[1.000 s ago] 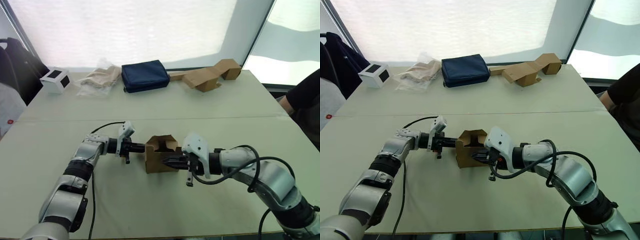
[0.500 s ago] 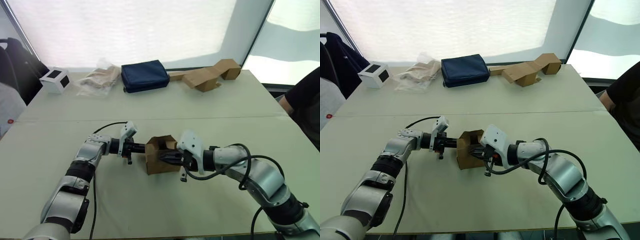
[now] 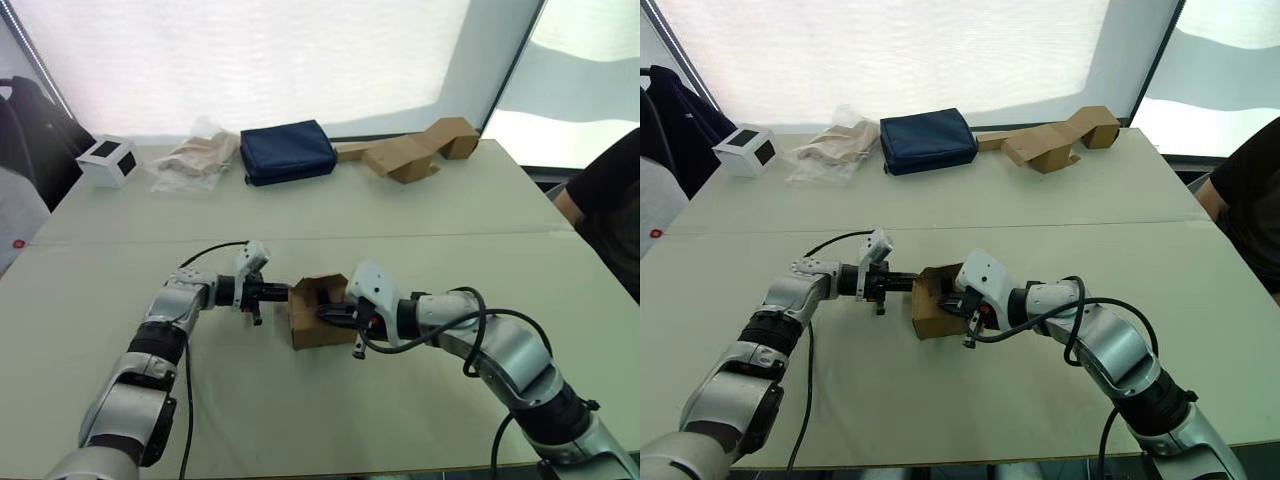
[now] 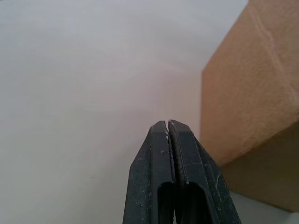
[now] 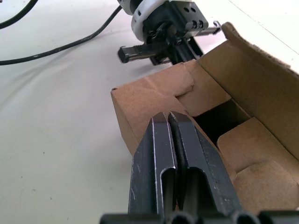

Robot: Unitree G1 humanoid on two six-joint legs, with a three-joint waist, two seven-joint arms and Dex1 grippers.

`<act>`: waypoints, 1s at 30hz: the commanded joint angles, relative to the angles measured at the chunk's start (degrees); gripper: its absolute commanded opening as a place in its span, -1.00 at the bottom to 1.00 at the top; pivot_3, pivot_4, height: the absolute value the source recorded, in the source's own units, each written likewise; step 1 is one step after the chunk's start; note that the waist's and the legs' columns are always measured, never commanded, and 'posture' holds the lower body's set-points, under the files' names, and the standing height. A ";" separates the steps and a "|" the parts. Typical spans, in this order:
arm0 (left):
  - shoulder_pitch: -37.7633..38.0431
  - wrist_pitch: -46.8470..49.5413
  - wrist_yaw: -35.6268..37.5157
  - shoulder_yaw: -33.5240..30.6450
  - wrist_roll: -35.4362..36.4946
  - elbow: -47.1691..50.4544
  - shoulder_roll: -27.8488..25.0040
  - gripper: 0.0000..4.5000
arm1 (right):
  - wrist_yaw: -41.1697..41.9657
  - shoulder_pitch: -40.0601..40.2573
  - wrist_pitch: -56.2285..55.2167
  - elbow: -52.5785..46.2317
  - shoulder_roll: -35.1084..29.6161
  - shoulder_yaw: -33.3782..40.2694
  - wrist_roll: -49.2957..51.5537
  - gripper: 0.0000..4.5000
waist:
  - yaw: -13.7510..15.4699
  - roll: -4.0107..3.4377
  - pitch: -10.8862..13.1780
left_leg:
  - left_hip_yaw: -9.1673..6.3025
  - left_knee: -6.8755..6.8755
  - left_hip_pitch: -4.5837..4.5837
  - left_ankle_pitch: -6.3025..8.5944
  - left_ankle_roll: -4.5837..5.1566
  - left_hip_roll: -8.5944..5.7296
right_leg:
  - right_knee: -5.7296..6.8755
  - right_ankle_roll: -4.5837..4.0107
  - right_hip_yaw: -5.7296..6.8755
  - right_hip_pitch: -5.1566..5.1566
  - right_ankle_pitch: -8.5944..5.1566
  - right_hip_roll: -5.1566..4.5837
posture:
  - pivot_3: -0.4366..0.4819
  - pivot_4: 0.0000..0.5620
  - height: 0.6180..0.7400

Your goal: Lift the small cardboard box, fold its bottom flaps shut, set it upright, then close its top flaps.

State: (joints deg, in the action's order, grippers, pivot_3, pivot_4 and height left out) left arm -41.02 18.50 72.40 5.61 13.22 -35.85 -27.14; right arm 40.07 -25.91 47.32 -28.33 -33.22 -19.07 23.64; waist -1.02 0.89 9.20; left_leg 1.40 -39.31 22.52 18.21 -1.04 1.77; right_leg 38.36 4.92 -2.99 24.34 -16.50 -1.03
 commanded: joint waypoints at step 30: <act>19.06 22.59 -7.89 0.16 18.28 48.79 -9.21 -0.98 | 3.94 -2.68 -4.25 -1.83 2.02 7.24 3.58 -1.00 | 0.14 -0.01 -0.01 | 0.01 0.02 -0.02 -0.01 -0.01 -0.16 | -0.03 0.01 0.10 -0.05 0.00 -0.42 | -0.05 -0.47 1.00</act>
State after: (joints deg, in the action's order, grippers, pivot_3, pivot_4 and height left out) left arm -22.04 42.62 64.57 5.78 31.80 12.99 -36.09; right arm 42.86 -26.32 44.32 -27.25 -31.98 -16.45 23.56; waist -0.87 0.88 9.20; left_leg 1.41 -39.29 22.49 18.20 -1.05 1.60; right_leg 38.34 4.93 -2.89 24.29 -16.50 -1.44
